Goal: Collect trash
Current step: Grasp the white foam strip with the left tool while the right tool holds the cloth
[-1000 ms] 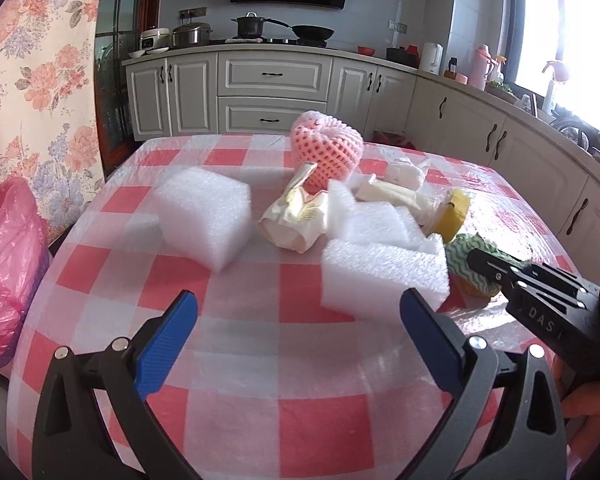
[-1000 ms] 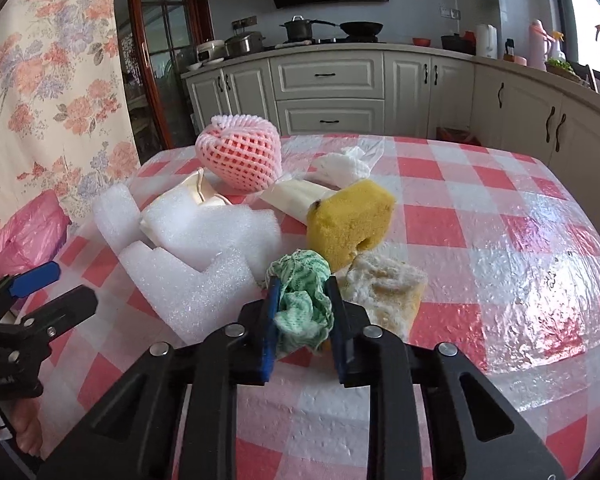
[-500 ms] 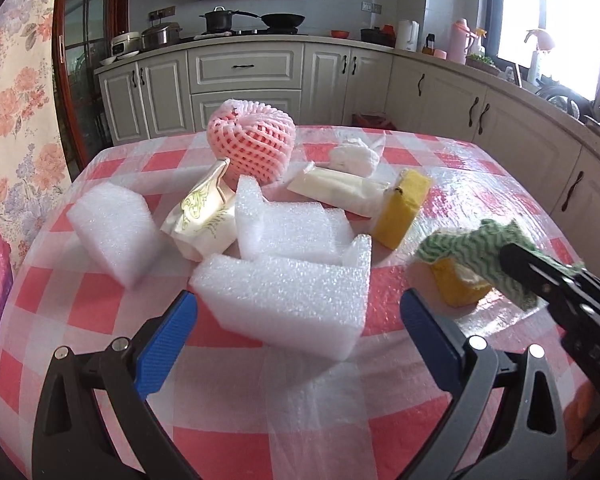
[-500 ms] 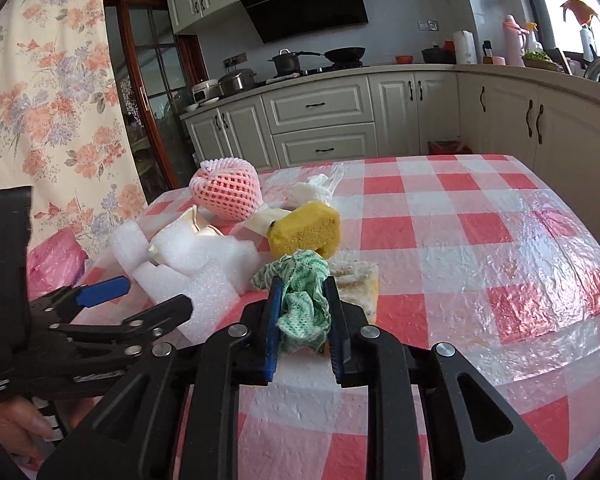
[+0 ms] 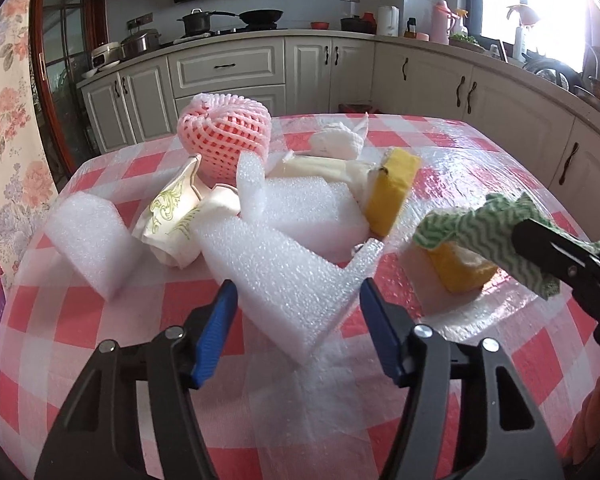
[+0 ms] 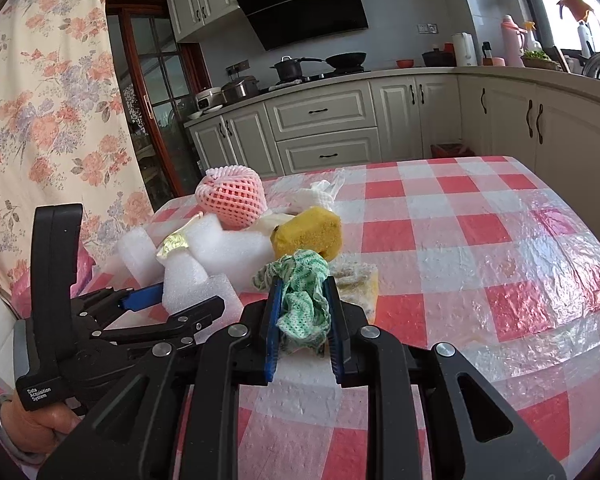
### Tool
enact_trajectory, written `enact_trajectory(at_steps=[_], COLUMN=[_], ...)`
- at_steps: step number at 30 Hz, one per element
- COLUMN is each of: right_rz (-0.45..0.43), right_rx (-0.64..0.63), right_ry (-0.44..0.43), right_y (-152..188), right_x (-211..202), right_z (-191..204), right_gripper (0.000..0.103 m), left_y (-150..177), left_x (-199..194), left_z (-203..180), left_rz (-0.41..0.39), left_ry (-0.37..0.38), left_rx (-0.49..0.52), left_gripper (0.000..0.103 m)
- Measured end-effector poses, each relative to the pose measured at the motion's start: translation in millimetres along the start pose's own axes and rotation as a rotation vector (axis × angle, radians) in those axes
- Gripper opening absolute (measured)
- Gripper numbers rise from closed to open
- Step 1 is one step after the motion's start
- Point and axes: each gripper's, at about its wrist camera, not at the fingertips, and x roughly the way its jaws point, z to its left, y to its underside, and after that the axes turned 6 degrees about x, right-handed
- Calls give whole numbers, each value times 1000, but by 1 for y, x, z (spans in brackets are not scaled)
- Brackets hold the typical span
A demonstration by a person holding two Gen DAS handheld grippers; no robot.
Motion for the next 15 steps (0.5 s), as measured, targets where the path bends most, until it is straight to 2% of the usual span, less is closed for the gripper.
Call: enact_trajectory(at_steps=[6, 15], right_rz=[0, 3], right_rx=[-9, -54], right_ry=[-2, -33], right_y=[4, 9], right_x=[-3, -8], right_z=[12, 44], right_gripper=[21, 21], left_y=[12, 26], left_x=[-18, -62], left_z=[7, 33], left_rz=[-35, -95], left_ry=[18, -21], left_rx=[-5, -29], left_gripper=[55, 55])
